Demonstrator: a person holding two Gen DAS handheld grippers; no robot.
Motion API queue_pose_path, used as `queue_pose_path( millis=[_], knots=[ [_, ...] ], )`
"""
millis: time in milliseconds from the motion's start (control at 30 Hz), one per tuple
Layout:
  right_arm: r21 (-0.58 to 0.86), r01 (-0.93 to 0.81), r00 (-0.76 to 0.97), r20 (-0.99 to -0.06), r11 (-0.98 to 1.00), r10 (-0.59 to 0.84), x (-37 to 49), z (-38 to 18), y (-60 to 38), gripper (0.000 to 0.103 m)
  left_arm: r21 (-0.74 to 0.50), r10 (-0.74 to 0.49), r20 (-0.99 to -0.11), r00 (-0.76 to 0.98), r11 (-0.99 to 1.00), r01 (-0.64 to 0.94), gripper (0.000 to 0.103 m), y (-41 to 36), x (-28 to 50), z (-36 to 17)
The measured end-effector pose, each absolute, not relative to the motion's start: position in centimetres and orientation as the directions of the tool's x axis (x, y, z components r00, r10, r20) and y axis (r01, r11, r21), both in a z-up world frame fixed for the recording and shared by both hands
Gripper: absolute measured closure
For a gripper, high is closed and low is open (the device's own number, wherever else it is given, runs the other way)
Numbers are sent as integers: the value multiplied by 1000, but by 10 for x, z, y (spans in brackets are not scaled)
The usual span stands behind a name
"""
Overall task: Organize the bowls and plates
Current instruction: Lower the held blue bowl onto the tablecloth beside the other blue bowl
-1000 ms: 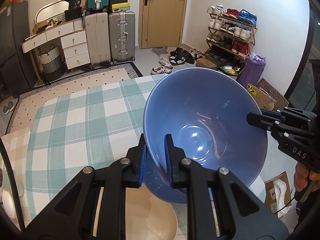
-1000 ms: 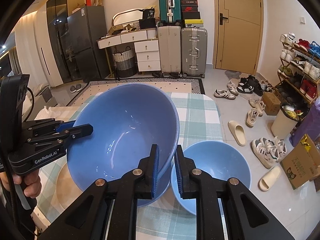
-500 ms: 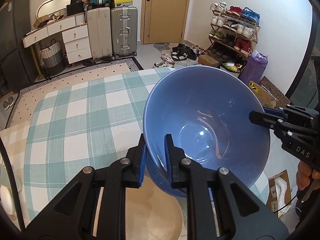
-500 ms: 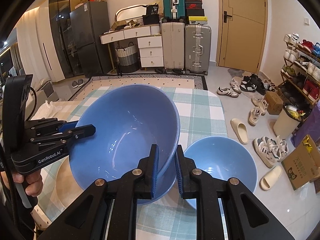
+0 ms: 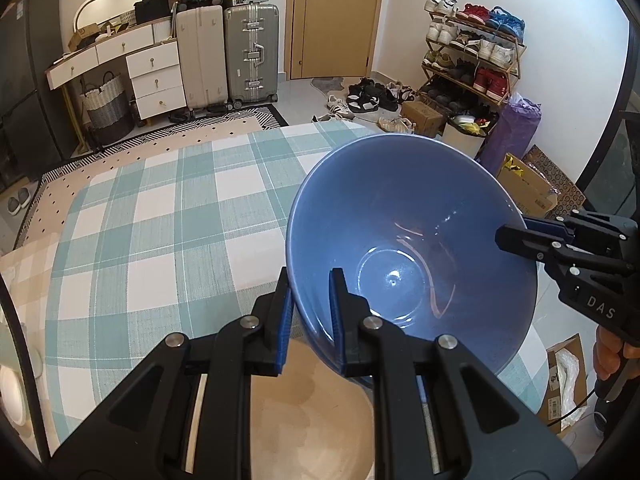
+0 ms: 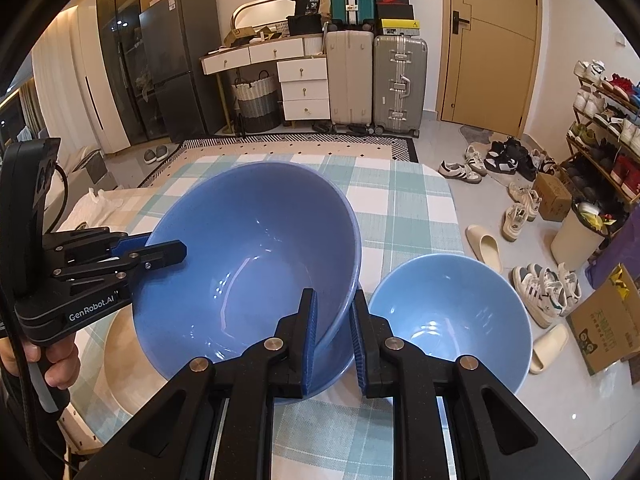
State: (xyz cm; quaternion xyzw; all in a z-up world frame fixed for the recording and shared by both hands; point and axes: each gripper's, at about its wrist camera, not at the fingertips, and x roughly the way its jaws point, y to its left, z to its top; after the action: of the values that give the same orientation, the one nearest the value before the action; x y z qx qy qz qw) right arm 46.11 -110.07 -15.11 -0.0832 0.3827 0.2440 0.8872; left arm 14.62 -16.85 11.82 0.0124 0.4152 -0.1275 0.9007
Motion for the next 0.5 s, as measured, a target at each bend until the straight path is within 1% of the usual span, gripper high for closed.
queue_pose_path(
  millis=[500],
  knots=[
    [18, -498, 567, -750, 867, 341, 469, -177, -1096, 87, -63, -197, -772, 604, 970, 236, 90, -168, 155, 84]
  ],
)
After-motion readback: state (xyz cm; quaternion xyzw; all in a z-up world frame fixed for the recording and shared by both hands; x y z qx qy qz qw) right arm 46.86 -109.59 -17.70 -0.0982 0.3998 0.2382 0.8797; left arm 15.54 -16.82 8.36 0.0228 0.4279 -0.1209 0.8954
